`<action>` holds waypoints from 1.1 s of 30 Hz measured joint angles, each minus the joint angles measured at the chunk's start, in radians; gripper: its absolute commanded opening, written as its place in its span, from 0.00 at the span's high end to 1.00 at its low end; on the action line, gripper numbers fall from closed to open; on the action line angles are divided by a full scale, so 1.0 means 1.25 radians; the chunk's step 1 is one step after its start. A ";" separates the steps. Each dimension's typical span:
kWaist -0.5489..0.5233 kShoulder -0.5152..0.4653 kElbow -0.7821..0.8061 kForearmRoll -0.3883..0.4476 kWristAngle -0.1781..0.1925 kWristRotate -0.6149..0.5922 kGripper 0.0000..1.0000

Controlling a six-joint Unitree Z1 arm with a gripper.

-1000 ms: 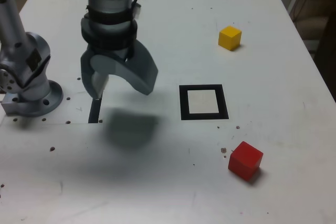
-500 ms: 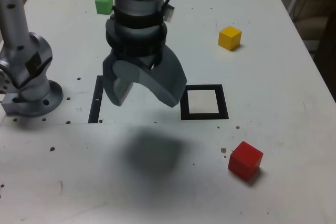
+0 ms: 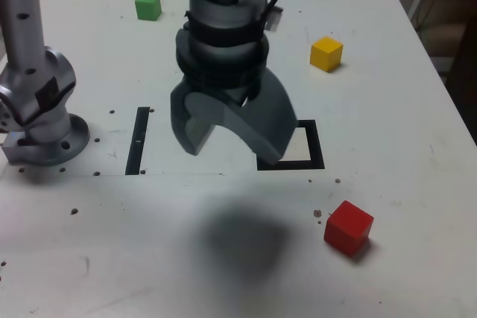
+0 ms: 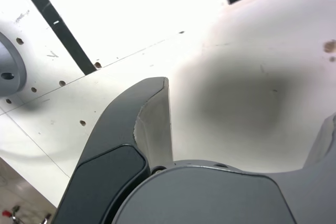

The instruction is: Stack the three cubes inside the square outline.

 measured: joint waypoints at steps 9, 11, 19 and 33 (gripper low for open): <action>-0.014 0.049 -0.059 0.011 0.005 0.060 0.01; -0.018 0.062 -0.079 0.011 0.010 0.083 0.01; -0.043 0.111 -0.149 0.022 0.042 0.164 0.00; -0.068 0.232 -0.332 0.107 0.073 0.218 0.01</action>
